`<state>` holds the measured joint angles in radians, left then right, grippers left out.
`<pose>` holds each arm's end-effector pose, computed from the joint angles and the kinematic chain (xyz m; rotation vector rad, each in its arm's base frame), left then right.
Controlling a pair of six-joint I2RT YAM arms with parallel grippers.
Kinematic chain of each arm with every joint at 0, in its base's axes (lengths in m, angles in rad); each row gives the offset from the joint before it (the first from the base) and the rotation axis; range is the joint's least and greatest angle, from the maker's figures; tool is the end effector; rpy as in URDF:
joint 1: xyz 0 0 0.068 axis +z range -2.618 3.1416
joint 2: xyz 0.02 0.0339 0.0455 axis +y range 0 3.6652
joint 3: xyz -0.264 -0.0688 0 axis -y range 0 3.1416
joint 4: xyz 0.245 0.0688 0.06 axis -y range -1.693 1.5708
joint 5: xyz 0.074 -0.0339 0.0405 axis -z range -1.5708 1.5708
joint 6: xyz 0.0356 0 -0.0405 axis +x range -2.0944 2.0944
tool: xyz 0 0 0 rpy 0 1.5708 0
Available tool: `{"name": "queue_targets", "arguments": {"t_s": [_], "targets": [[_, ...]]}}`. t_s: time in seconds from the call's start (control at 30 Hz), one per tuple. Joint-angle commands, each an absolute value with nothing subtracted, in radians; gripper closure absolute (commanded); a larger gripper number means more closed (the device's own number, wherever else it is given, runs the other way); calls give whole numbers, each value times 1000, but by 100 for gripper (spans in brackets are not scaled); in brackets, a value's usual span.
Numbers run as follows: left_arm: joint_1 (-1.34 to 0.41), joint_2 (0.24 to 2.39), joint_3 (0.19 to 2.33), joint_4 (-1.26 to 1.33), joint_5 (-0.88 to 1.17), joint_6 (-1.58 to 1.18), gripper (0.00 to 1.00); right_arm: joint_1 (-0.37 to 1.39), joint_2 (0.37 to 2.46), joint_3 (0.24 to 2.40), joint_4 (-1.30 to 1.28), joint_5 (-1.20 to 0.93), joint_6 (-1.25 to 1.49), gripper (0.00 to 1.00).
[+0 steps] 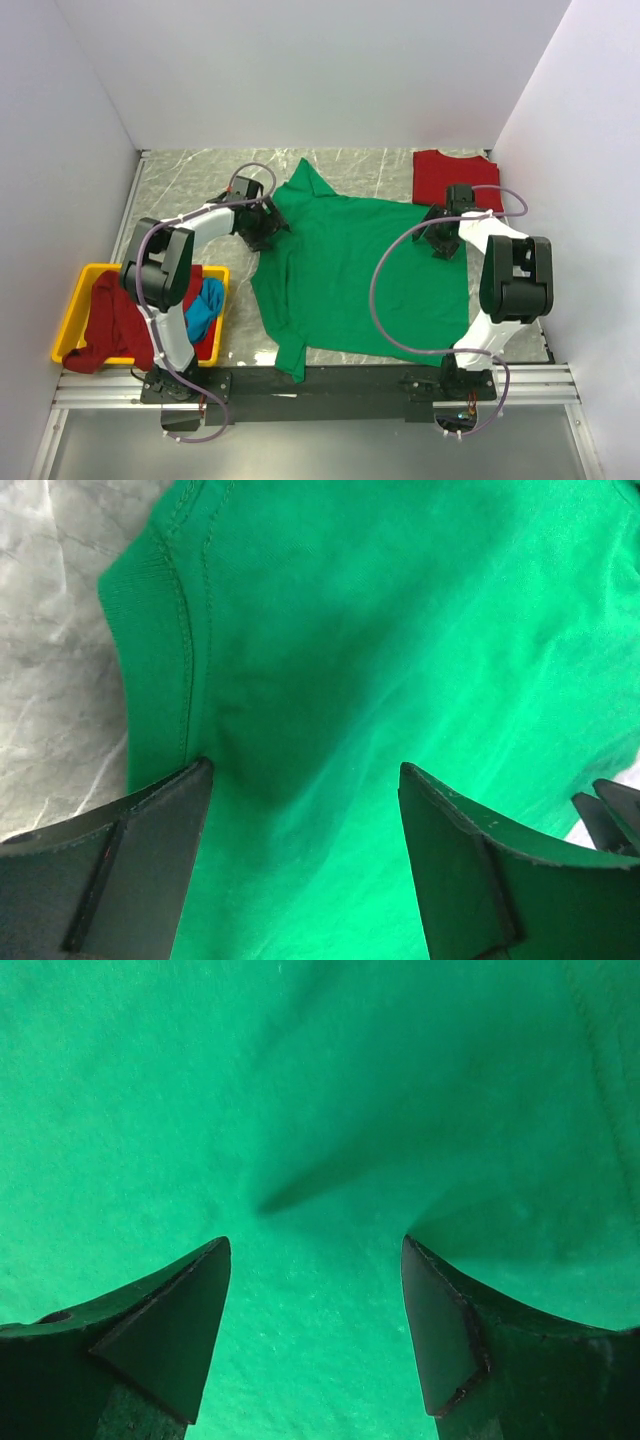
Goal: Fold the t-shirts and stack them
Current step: Flatten the tshirt out
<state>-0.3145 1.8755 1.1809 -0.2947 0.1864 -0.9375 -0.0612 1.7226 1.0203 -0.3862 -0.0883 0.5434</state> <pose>0.3647 -0.1256 0.1635 -0.7547 2.5901 -0.6771 0.3360 -0.0174 0.1650 0.7704 2.5681 0.2725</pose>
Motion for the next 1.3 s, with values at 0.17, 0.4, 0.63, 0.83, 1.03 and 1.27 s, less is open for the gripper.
{"name": "queue_targets", "arguments": {"t_s": [0.17, 0.4, 0.63, 0.83, 1.03, 1.27], "targets": [[-285, 1983, 1327, -428, 63, -868, 18, -83, 1793, 1091, -411, -37, 558, 25], [-255, 2074, 1479, -526, 3, -808, 18, -95, 1833, 1155, -437, -5, 574, 25], [-245, 2190, 1716, -551, 32, -690, 19, -95, 1911, 1276, -465, -9, 589, 26], [-245, 2307, 1937, -578, 75, -621, 19, -95, 1963, 1386, -494, -14, 583, 26], [-250, 2301, 2016, -537, 156, -586, 19, -86, 1931, 1416, -477, -48, 561, 27], [-268, 2149, 1898, -497, 149, -603, 19, -54, 1778, 1365, -471, -32, 514, 27]]}}
